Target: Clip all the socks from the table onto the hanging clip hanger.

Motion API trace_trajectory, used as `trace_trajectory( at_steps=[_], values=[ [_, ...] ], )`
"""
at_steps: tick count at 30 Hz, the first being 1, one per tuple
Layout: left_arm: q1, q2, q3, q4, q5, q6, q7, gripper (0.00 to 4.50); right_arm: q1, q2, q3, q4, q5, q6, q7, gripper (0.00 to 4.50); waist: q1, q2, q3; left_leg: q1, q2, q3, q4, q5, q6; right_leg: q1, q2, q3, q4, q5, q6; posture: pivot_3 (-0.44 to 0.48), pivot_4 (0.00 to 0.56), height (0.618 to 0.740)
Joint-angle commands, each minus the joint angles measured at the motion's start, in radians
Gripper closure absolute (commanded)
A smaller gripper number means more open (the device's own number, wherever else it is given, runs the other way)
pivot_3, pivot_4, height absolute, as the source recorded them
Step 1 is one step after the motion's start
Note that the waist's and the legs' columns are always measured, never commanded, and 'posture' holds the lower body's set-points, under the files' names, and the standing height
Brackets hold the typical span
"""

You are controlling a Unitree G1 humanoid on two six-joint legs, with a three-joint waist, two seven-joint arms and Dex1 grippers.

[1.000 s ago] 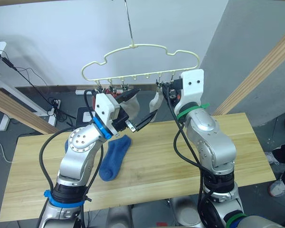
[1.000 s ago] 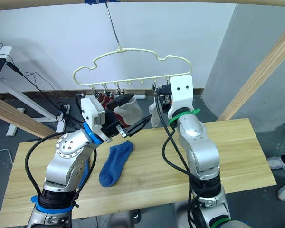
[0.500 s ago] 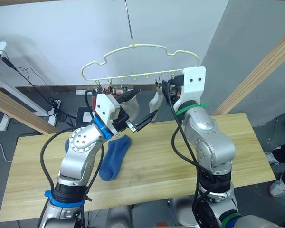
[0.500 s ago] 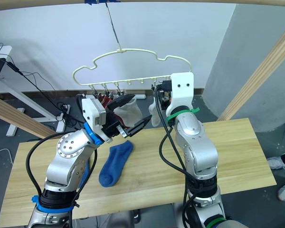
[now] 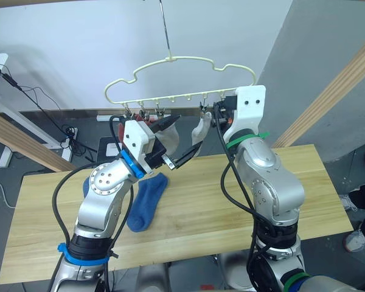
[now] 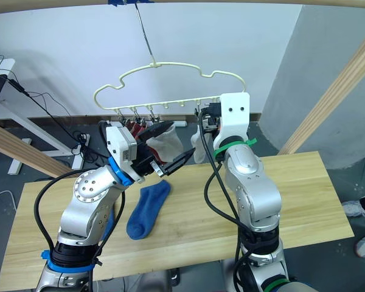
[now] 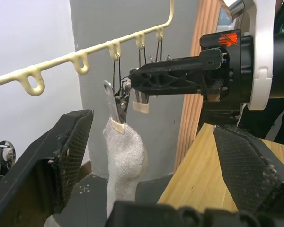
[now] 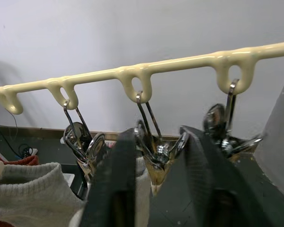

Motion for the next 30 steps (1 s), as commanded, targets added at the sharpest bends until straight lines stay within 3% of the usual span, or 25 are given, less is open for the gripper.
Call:
trace_trajectory(
  at_steps=[1, 3, 12, 20, 22, 30],
  values=[
    [0.010, -0.004, -0.006, -0.027, 0.010, -0.026, 0.005, 0.00, -0.024, 0.050, 0.010, -0.057, 0.019, -0.008, -0.009, 4.22, 0.000, 0.000, 0.000, 0.000, 0.000, 0.000, 0.000, 0.000, 0.000, 0.000, 0.000, 0.000, 0.000, 0.000, 0.000, -0.239, 0.296, 0.740],
    [0.017, -0.007, -0.006, -0.032, 0.017, -0.024, 0.014, 0.00, -0.024, 0.047, 0.012, -0.060, 0.025, -0.010, -0.011, 4.45, 0.000, 0.000, 0.000, 0.000, 0.000, 0.000, 0.000, 0.000, 0.000, 0.000, 0.000, 0.000, 0.000, 0.000, 0.000, -0.239, 0.297, 0.740],
    [0.153, -0.028, -0.005, -0.044, 0.072, -0.001, 0.102, 0.00, -0.016, 0.036, 0.023, -0.059, 0.032, -0.025, -0.006, 4.45, -0.002, 0.000, 0.000, 0.000, 0.001, 0.000, 0.000, 0.000, 0.000, 0.000, 0.000, 0.000, 0.000, 0.000, 0.000, -0.238, 0.301, 0.740],
    [0.399, -0.132, 0.027, 0.021, 0.199, 0.116, 0.381, 0.00, -0.013, 0.026, 0.029, -0.055, 0.031, -0.030, 0.006, 4.45, -0.005, 0.000, 0.000, 0.000, 0.001, 0.000, -0.001, 0.000, 0.000, -0.001, -0.001, 0.000, 0.000, 0.000, 0.000, -0.236, 0.309, 0.740],
    [0.417, -0.163, 0.044, 0.042, 0.209, 0.158, 0.436, 0.00, -0.014, 0.023, 0.028, -0.056, 0.032, -0.028, 0.010, 4.45, -0.001, 0.000, 0.000, 0.000, 0.001, -0.001, -0.001, 0.000, 0.000, -0.001, -0.001, 0.000, 0.000, 0.000, 0.000, -0.234, 0.310, 0.740],
    [0.377, -0.177, 0.065, 0.236, 0.215, 0.124, 0.448, 0.00, -0.013, 0.024, 0.036, -0.053, 0.034, -0.025, 0.018, 4.45, -0.002, 0.000, 0.000, 0.000, 0.000, 0.000, -0.001, 0.000, 0.000, -0.001, -0.001, 0.000, 0.000, 0.000, 0.000, -0.239, 0.311, 0.740]
  ],
)
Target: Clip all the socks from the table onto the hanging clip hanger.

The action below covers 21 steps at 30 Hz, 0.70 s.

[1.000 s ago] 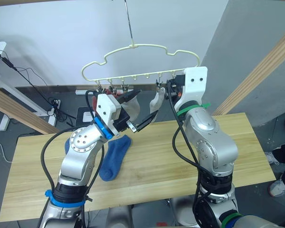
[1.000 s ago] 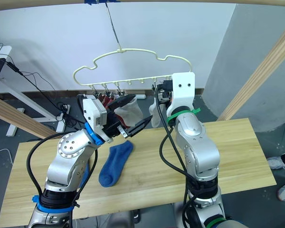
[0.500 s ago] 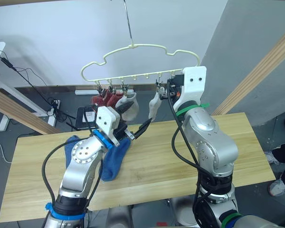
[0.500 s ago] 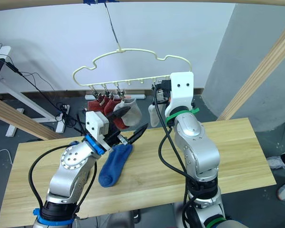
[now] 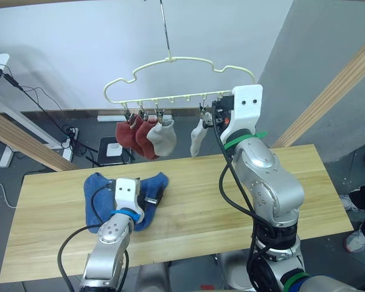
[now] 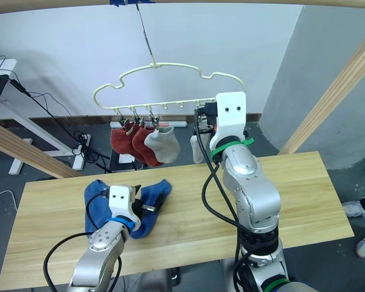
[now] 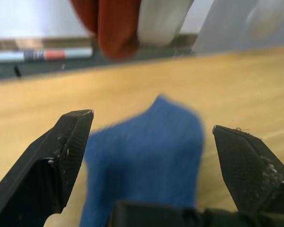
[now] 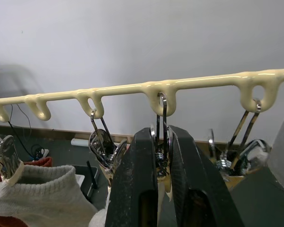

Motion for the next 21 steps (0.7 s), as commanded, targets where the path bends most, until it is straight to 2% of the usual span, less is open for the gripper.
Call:
trace_trajectory(
  at_steps=[1, 9, 14, 18, 21],
  values=[
    [-0.023, -0.004, 0.006, 0.044, 0.012, -0.017, 0.008, 0.00, -0.012, 0.025, 0.016, -0.044, 0.014, -0.020, 0.006, 4.45, 0.000, 0.000, 0.000, 0.000, 0.000, 0.000, 0.000, 0.000, 0.000, 0.000, 0.000, 0.000, 0.000, 0.000, 0.000, -0.239, 0.311, 0.740],
    [-0.023, -0.016, -0.007, 0.077, -0.001, 0.061, -0.008, 0.00, -0.015, 0.025, 0.019, -0.046, 0.015, -0.018, 0.006, 4.45, -0.001, 0.000, 0.000, 0.000, 0.000, 0.000, -0.001, 0.000, 0.000, 0.000, -0.001, 0.000, 0.000, 0.000, 0.000, -0.243, 0.310, 0.740],
    [-0.012, -0.009, -0.011, 0.069, -0.006, 0.061, -0.030, 1.14, -0.014, 0.027, 0.022, -0.042, 0.015, -0.022, 0.005, 4.45, -0.001, 0.000, 0.000, 0.000, 0.001, 0.000, 0.000, 0.000, 0.000, 0.000, -0.001, 0.000, 0.000, 0.000, 0.000, -0.247, 0.308, 0.740],
    [-0.016, -0.007, 0.000, 0.075, 0.007, 0.000, -0.024, 1.47, -0.015, 0.028, 0.023, -0.041, 0.015, -0.025, 0.004, 4.45, -0.001, 0.000, 0.000, 0.000, 0.001, 0.000, 0.000, 0.000, 0.000, 0.000, -0.001, 0.000, 0.000, 0.000, 0.000, -0.247, 0.308, 0.740],
    [-0.018, 0.002, -0.009, 0.079, 0.012, -0.029, -0.040, 1.95, -0.016, 0.028, 0.023, -0.039, 0.016, -0.026, 0.003, 4.45, -0.001, 0.000, 0.000, 0.000, 0.001, 0.000, -0.001, 0.000, 0.000, 0.000, -0.001, 0.000, 0.000, 0.000, 0.000, -0.249, 0.308, 0.740]
  ],
)
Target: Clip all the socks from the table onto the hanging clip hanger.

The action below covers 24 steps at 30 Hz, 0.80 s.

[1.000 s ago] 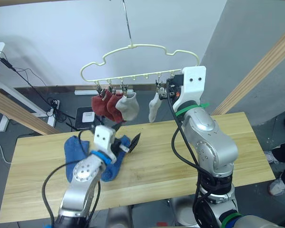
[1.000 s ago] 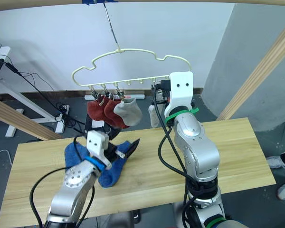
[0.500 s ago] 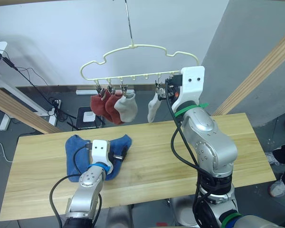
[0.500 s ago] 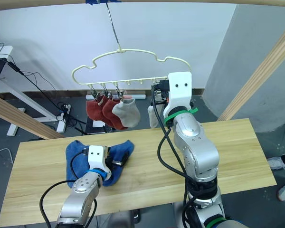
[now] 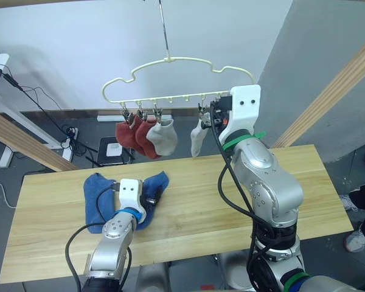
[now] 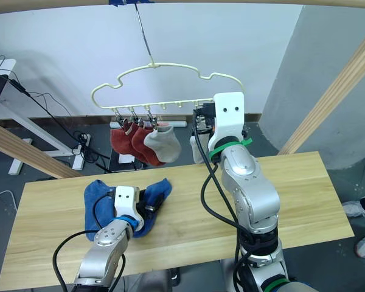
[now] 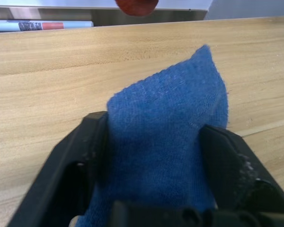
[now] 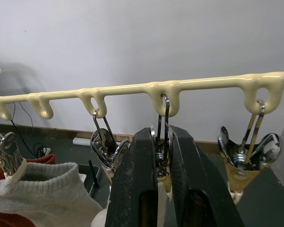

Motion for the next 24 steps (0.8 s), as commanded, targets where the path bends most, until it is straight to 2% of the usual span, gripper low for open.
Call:
trace_trajectory(
  at_steps=[1, 8, 10, 15, 24],
  values=[
    [0.016, 0.013, -0.013, 0.009, 0.014, -0.036, -0.019, 2.15, -0.016, 0.028, 0.013, -0.039, 0.012, -0.026, 0.003, 4.45, 0.000, 0.000, 0.000, 0.000, 0.000, 0.000, 0.000, 0.000, 0.000, 0.000, 0.000, 0.000, 0.000, 0.000, 0.000, -0.249, 0.308, 0.740],
    [0.013, 0.042, -0.065, 0.021, 0.047, -0.169, -0.084, 4.03, -0.012, 0.025, 0.014, -0.043, 0.010, -0.023, 0.001, 4.45, -0.001, 0.000, 0.000, 0.000, 0.000, 0.000, 0.000, 0.000, 0.000, 0.000, 0.000, 0.000, 0.000, 0.000, 0.000, -0.252, 0.309, 0.740],
    [0.000, 0.038, -0.067, 0.021, 0.054, -0.252, -0.086, 4.42, -0.014, 0.026, 0.014, -0.043, 0.010, -0.024, -0.001, 4.45, -0.001, 0.000, 0.000, 0.000, 0.000, 0.000, 0.000, 0.000, 0.000, 0.000, -0.001, 0.000, -0.001, 0.000, 0.000, -0.255, 0.309, 0.740],
    [-0.107, 0.011, -0.116, 0.017, 0.052, -0.406, -0.132, 4.46, -0.014, 0.024, 0.011, -0.049, 0.010, -0.021, 0.000, 4.45, 0.003, 0.000, 0.000, -0.001, 0.000, 0.000, 0.000, 0.000, 0.000, 0.000, -0.001, 0.000, -0.001, 0.000, 0.000, -0.258, 0.307, 0.740],
    [-0.222, -0.082, -0.174, -0.003, -0.001, -0.401, -0.169, 4.46, -0.016, 0.023, 0.008, -0.052, 0.010, -0.020, -0.001, 4.45, -0.004, 0.000, 0.000, -0.001, -0.001, 0.001, -0.001, 0.000, 0.000, -0.001, 0.000, 0.000, -0.001, 0.000, 0.000, -0.263, 0.304, 0.740]
  ],
)
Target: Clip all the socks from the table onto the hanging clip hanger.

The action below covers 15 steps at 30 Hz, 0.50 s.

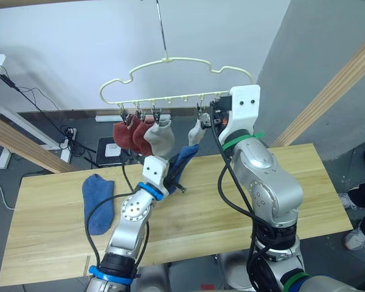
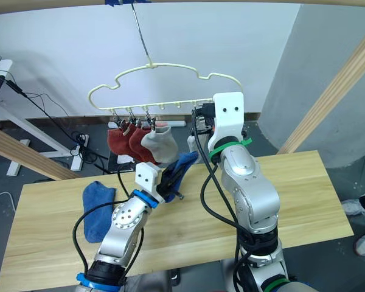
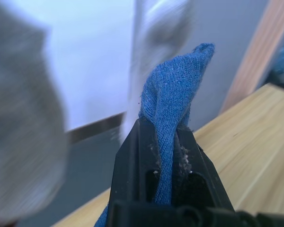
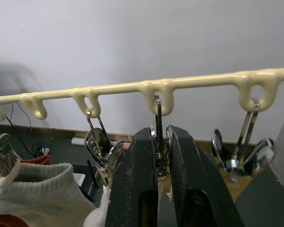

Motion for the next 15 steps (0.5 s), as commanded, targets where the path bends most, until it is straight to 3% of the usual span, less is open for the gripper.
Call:
trace_trajectory(
  at_steps=[1, 15],
  values=[
    [-0.020, -0.037, -0.023, -0.049, -0.033, 0.016, -0.009, 4.46, -0.016, 0.023, 0.007, -0.053, 0.008, -0.019, 0.000, 4.45, 0.000, 0.000, 0.000, 0.000, 0.000, 0.000, 0.000, 0.000, 0.000, 0.000, 0.000, 0.000, 0.000, 0.000, 0.000, -0.263, 0.304, 0.740],
    [-0.100, -0.151, 0.011, -0.019, -0.056, 0.102, 0.074, 4.46, -0.012, 0.020, 0.009, -0.064, 0.008, -0.006, 0.000, 4.45, -0.020, 0.000, 0.000, -0.001, -0.001, 0.000, 0.001, 0.000, 0.000, 0.000, 0.001, 0.000, 0.000, 0.000, 0.000, -0.276, 0.306, 0.740]
  ],
)
